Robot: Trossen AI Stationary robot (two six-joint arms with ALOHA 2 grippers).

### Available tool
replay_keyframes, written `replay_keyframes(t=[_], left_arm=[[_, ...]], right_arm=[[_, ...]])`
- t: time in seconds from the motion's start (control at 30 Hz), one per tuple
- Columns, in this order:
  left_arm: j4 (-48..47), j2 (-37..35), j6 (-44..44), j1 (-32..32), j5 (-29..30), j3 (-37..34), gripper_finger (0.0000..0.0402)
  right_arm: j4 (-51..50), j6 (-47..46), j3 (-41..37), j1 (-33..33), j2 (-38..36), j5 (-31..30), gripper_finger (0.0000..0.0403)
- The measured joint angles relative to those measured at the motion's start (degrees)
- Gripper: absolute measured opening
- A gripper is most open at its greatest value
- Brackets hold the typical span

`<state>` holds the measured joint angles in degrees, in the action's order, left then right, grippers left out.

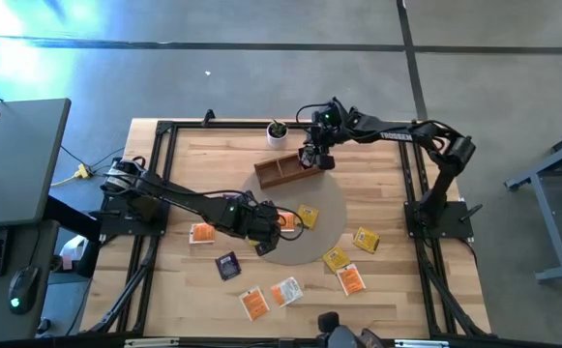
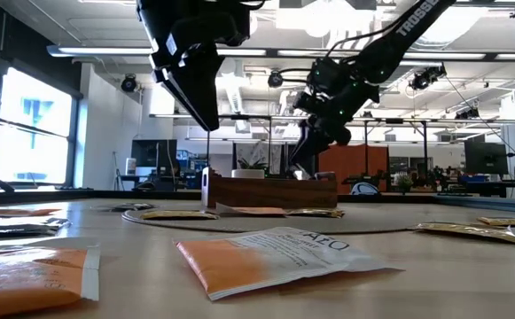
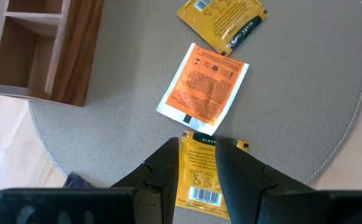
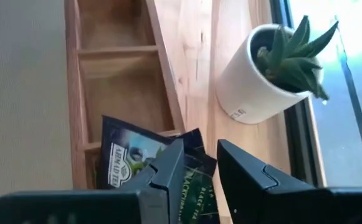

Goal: Pick & Place Tea
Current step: Put the bottom purple tea bag into the right section of the wooden organizer

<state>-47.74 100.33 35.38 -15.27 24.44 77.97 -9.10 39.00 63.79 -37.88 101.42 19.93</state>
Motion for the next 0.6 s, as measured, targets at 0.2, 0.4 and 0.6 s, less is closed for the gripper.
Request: replay_keyframes(t=[0.2, 0.4, 0.6], left_arm=[[-0.13, 0.0, -0.2, -0.04, -0.34, 0.0, 0.0103], [-0.24, 0.01, -0.2, -0.07, -0.36, 0.0, 0.0103], [-0.22, 0.02, -0.19, -0.07, -0.36, 0.0, 0.0103]], right_arm=[[-0.09, 0.0, 0.0, -1.99, -0.28, 0.14, 0.0094], [-1.43, -1.16, 0.02, -4.33, -0.25, 5.8, 0.0094], [-1.29, -1.4, 0.04, -4.53, 1.37, 11.31, 0.0094]])
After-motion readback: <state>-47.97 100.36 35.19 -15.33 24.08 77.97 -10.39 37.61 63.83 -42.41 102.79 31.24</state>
